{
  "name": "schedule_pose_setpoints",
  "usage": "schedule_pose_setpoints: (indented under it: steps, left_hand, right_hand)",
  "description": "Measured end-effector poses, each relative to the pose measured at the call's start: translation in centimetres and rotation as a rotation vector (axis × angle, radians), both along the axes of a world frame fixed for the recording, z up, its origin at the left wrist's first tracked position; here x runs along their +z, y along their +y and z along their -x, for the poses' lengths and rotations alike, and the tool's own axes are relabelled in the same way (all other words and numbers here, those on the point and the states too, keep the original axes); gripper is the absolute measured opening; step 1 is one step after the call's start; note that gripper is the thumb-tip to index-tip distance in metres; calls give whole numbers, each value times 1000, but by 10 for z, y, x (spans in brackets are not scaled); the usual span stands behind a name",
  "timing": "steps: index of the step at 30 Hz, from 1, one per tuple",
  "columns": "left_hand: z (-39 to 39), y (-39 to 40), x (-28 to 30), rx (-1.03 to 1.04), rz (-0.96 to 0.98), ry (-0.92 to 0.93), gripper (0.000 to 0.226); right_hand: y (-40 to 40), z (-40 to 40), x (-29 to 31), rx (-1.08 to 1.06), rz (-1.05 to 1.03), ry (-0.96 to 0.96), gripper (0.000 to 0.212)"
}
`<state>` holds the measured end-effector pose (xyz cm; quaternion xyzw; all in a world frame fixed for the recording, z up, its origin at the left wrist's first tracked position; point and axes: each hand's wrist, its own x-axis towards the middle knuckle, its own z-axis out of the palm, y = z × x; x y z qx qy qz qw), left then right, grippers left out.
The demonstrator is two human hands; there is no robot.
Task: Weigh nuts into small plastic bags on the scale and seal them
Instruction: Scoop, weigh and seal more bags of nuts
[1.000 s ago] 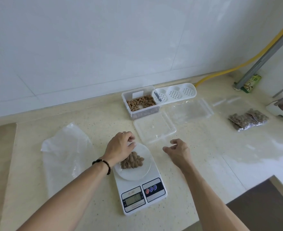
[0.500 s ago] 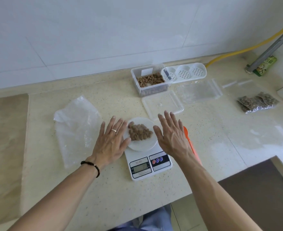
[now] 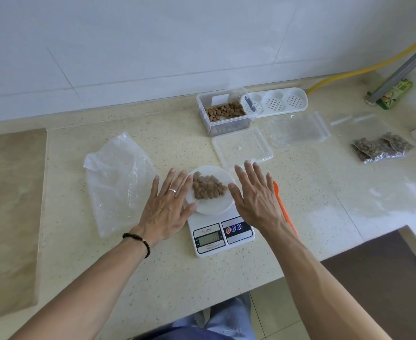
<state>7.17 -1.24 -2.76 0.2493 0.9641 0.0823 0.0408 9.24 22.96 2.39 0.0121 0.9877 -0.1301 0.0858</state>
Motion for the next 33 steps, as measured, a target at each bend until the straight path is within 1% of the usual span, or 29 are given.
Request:
schedule_pose_setpoints:
  steps: [5, 9, 12, 15, 17, 19, 21, 23, 24, 26, 28, 29, 31, 33]
  left_hand:
    - [7, 10, 4, -24, -1, 14, 71]
    - [17, 24, 13, -51, -12, -1, 73]
    - [30, 44, 21, -76, -47, -8, 74]
    - [48, 76, 32, -105, -73, -28, 79]
    - [60, 103, 40, -112, -95, -65, 82]
    - [71, 129, 45, -120, -97, -95, 73]
    - [80, 151, 46, -119, -87, -111, 54]
    - [87, 168, 46, -80, -77, -185, 45]
    - [90, 174, 46, -49, -76, -254, 44]
    - [94, 182, 45, 20, -96, -390, 49]
    - [98, 184, 48, 67, -145, -447, 52]
    - [99, 184, 51, 77, -176, -456, 52]
    - [101, 180, 58, 83, -246, -466, 48]
    - [103, 172, 65, 101, -347, -456, 36]
  right_hand:
    - [7, 3, -2, -16, 13, 30, 60]
    - [19, 3, -3, -96, 46, 36, 60]
    - [33, 0, -2, -236, 123, 57, 57]
    - [50, -7, -3, -447, 160, 168, 49]
    - [58, -14, -5, -569, 211, 200, 44]
    - [64, -22, -9, -657, 292, 162, 41]
    - [67, -25, -12, -745, 356, 99, 36]
    - [69, -25, -14, -837, 440, 26, 31]
    - [68, -24, -15, -874, 505, -19, 31]
    - [65, -21, -15, -928, 713, -94, 28]
    - [60, -18, -12, -949, 932, -118, 14]
    - [58, -16, -10, -938, 995, -118, 8]
    - [55, -12, -8, -916, 1053, -118, 11]
    - [53, -7, -5, -906, 1100, -109, 12]
